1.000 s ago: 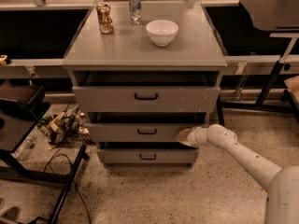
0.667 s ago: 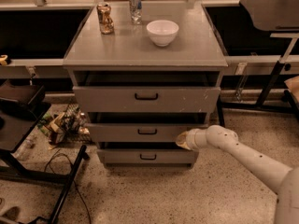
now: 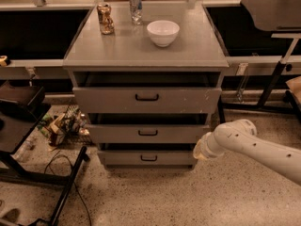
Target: Close middle drawer
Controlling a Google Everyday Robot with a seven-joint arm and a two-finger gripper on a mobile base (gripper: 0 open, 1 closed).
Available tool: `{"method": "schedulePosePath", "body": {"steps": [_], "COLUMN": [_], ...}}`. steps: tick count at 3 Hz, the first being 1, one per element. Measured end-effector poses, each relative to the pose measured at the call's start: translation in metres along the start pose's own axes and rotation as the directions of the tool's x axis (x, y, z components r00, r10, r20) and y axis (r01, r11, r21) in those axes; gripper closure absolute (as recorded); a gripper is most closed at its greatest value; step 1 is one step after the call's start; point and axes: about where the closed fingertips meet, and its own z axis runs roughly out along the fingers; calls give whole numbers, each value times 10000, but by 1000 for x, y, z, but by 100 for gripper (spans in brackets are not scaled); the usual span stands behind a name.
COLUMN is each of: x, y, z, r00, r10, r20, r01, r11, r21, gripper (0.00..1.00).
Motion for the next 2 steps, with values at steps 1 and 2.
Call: {"method": "schedulePosePath", "body": {"steps": [1, 2], "x": [-5, -3], "y": [63, 102], "z": [-62, -140], "r00": [9854, 9441], "r10": [84, 741], "r20": [-1699, -3211], "r01": [-315, -1279], "r11": [9905, 9804], "r21": [-1339, -1500], "gripper": [100, 100]}}
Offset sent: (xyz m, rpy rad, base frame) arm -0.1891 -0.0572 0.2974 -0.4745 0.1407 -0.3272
